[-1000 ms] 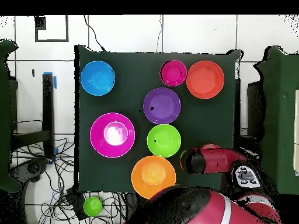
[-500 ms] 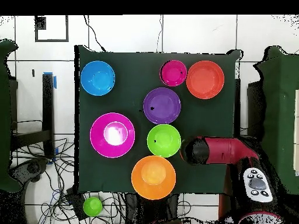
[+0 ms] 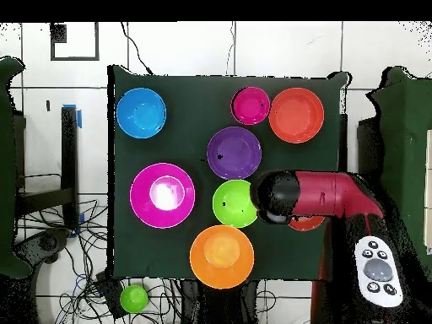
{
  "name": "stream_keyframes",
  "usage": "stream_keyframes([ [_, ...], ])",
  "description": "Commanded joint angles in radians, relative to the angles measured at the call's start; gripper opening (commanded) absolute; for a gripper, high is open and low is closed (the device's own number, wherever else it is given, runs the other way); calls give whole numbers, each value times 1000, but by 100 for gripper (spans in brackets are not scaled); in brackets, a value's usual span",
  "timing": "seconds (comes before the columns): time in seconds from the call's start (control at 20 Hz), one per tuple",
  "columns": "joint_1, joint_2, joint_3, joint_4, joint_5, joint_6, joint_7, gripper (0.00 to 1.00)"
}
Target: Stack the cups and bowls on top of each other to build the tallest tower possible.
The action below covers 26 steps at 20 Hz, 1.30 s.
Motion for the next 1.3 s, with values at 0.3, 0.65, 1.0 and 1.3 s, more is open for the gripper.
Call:
stream_keyframes([
  [0.3,53,8,250,-218,-24,168,-342,0],
  [0.65,57,68,304,-334,-36,180,-330,0],
  [1.0,67,140,347,-461,-66,216,-381,0],
  [1.3,66,161,382,-494,-89,238,-479,0],
])
